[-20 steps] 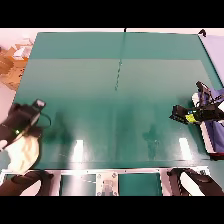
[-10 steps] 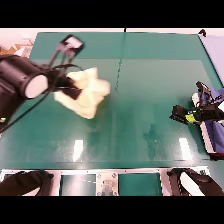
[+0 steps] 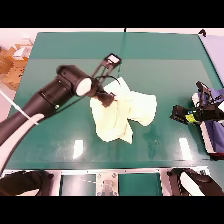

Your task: Fold the shirts.

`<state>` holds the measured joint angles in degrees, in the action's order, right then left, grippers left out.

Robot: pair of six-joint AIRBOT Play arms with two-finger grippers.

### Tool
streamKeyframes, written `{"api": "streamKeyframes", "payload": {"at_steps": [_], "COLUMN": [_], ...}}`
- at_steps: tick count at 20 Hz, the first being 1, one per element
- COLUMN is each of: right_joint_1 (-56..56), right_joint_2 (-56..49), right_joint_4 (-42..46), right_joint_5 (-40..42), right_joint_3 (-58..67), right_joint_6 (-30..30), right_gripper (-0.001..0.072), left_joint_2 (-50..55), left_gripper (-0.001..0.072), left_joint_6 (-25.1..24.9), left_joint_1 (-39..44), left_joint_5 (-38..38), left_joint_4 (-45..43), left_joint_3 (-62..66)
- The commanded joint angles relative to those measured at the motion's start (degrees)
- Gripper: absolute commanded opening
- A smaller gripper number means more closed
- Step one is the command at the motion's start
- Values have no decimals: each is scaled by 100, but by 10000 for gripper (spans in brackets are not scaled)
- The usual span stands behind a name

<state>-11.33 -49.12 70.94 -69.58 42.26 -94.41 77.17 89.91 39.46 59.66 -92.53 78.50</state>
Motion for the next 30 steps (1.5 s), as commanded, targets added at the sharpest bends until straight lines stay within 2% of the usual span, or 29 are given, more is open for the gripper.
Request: {"api": "streamKeyframes", "payload": {"at_steps": [1,3,5,7,8,12,14,18,19,20,23,24,25,26,27,30], "right_joint_1": [-4,-4,-4,-4,-4,-4,-2,15,46,83,271,332,376,396,398,326], "right_joint_2": [4,0,-63,-339,-590,-1836,-2448,-3399,-3598,-3768,-4157,-4216,-4245,-4245,-4245,-4236], "right_joint_4": [-4,-2,-7,-122,-284,-800,-1285,-2476,-2702,-2802,-2859,-2857,-2855,-2857,-2855,-2848], "right_joint_5": [197,358,544,734,907,1300,1368,1366,1366,1364,1366,1368,1366,1364,1346,1058], "right_joint_3": [-2,-4,-2,2,9,164,334,837,966,1069,1252,1272,1296,1325,1392,1753], "right_joint_6": [-2,0,0,87,271,463,791,1506,1633,1700,1709,1709,1718,1779,1858,1858], "right_gripper": [14,15,27,338,358,374,373,373,373,373,370,324,225,108,16,14], "left_joint_2": [-2,-55,-48,-42,-37,157,603,1266,1357,1456,1832,1895,1888,1856,1847,1847], "left_gripper": [682,681,681,683,683,682,682,681,655,594,592,590,474,127,24,23], "left_joint_6": [4,9,9,4,4,-173,-317,-986,-1158,-1270,-1294,-1296,-1300,-1421,-1558,-1519], "left_joint_1": [-625,-1329,-2037,-2629,-2839,-2946,-2844,-2527,-2428,-2337,-2116,-2118,-2133,-2151,-2170,-2367], "left_joint_5": [1099,1475,1486,1021,577,-1447,-1827,-2570,-2758,-2861,-3121,-3130,-3134,-3045,-2857,-1943], "left_joint_4": [-175,-39,459,1220,1554,2608,3080,4404,4616,4684,4771,4898,4972,4929,4898,4369], "left_joint_3": [157,129,-111,-664,-986,-1978,-1980,-1840,-1784,-1729,-1683,-1681,-1681,-1611,-1478,-850]}}
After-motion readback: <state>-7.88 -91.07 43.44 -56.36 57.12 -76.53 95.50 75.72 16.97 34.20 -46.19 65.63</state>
